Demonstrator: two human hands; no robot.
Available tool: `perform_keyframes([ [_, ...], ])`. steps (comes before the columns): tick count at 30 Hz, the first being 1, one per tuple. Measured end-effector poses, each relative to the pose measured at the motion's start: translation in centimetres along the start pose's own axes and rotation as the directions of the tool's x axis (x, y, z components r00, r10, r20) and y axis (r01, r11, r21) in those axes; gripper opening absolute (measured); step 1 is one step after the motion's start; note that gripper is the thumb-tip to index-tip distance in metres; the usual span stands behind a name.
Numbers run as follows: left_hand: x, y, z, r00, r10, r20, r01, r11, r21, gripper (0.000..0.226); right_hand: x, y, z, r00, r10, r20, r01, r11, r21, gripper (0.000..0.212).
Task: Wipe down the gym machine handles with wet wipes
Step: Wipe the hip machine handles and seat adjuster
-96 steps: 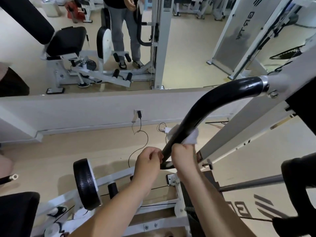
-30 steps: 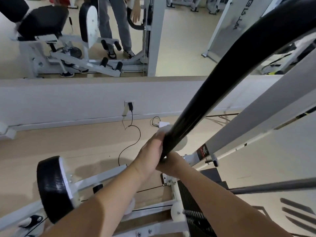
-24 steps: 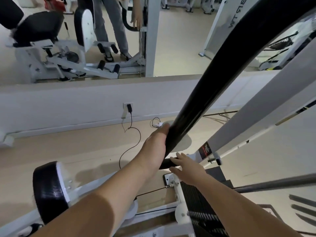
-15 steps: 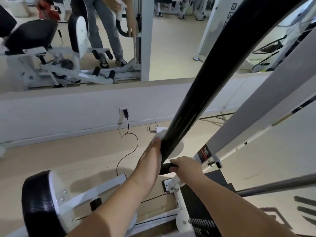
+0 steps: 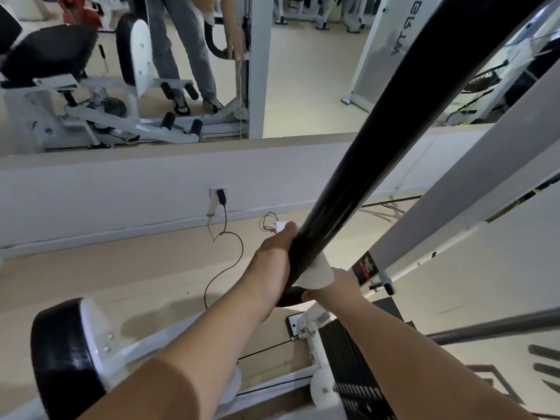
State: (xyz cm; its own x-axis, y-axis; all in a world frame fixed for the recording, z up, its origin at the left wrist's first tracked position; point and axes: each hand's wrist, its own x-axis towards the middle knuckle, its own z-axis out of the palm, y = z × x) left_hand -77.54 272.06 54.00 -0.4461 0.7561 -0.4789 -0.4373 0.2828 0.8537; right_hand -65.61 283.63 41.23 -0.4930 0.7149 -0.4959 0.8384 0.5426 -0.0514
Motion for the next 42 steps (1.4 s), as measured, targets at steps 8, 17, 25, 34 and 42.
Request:
perform_keyframes([
  [8,-2.8,5.2,1.5,0.916,0.330,0.229,-0.323,0.944,-0.065,0.058,-0.2,0.1,0.1,0.992,-0.119,-0.050,0.112,0.987,-0.116,0.028],
  [17,1.3,-3.6,-2.4,0.992,0.079,0.102,-0.086,0.994,0.067,0.031,-0.3,0.1,0.0,0.998,-0.031,-0.050,0.027,0.997,-0.072,0.034],
  [25,-3.2,4.2,1.1,0.894,0.398,0.207,-0.378,0.917,-0.128,0.051,-0.5,-0.4,-0.2,0.999,-0.031,-0.022,0.031,0.999,-0.011,0.026],
  [34,-4.3,4.7,1.8,0.972,0.217,0.092,-0.210,0.975,-0.074,0.049,-0.6,-0.8,-1.1,1.000,-0.009,0.027,0.010,0.999,-0.042,0.021],
  [42,-3.4,1.8,0.5,0.980,0.180,0.087,-0.178,0.984,-0.031,0.053,-0.9,-1.1,-1.1,0.999,-0.006,0.034,0.009,0.997,-0.075,0.027],
])
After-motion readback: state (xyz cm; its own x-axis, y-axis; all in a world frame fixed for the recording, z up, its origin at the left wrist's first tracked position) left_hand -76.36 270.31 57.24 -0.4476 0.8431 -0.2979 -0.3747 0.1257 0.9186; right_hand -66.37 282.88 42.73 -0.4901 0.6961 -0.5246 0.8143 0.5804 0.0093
